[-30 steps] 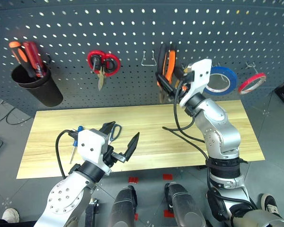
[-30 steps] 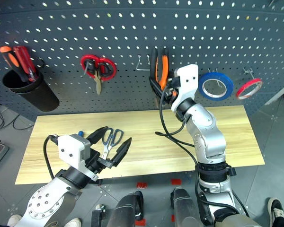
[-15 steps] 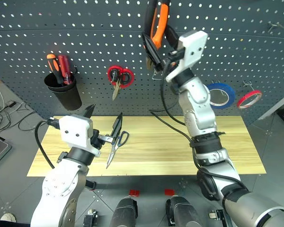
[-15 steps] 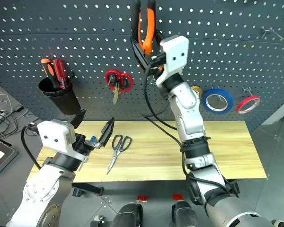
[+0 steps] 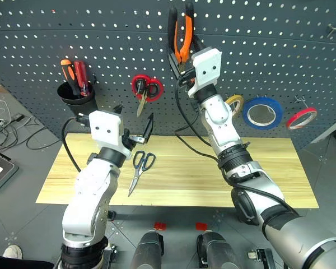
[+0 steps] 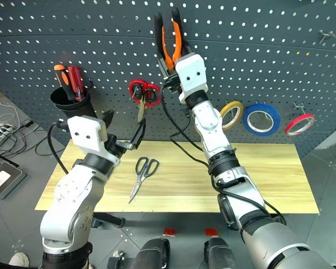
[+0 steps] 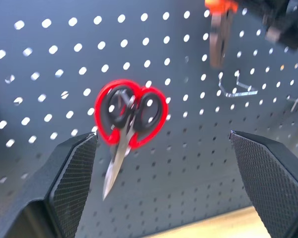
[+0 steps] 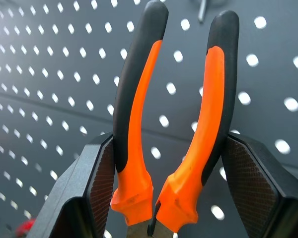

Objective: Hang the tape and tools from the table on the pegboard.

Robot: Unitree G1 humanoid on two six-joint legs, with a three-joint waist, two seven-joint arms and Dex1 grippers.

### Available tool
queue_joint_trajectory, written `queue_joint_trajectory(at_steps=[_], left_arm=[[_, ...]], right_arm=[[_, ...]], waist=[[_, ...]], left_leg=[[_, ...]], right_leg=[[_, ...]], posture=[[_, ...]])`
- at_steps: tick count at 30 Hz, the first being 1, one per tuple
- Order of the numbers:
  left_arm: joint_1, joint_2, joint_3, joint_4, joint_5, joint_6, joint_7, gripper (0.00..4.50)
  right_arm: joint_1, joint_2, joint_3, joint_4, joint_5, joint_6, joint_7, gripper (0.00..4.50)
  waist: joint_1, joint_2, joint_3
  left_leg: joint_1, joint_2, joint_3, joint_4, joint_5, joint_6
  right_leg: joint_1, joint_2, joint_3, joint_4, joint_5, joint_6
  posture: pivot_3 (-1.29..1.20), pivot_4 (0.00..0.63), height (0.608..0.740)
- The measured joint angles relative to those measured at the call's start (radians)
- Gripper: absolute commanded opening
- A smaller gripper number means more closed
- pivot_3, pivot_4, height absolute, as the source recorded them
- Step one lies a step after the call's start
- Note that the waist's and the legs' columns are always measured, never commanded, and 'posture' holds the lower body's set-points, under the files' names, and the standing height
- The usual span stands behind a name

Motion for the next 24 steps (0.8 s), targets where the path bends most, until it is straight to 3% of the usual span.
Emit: queue_joint_trajectory(at_steps=[20,21,24], left_arm=[[-0.066,-0.001,-0.029,0.065,-0.016,0.024,-0.055,4.50],[-0.066,-0.001,-0.029,0.065,-0.016,0.025,-0.055,4.50],[-0.064,-0.003,-0.031,0.064,-0.019,0.026,-0.055,4.50]], right_arm=[[0.044,-0.036,0.029,0.046,-0.071,-0.001,-0.088,2.92],[0.051,-0.037,0.031,0.047,-0.073,0.007,-0.088,3.65],[0.059,-0.036,0.038,0.045,-0.073,0.015,-0.087,4.46]], waist=[[-0.027,0.001,0.037],[-0.027,0.001,0.038],[-0.027,0.001,0.038]], left_leg=[[0.000,0.000,0.000,0.001,0.001,-0.001],[0.000,0.000,0.000,0.001,0.001,-0.001],[0.000,0.000,0.000,0.001,0.001,-0.001]], right_leg=[[0.000,0.000,0.000,0.004,0.000,0.000],[0.000,-0.001,0.000,0.004,0.000,0.000],[0.000,-0.001,0.000,0.004,0.000,0.000]], posture=[[0.03,0.282,0.740],[0.03,0.279,0.740],[0.03,0.277,0.740]])
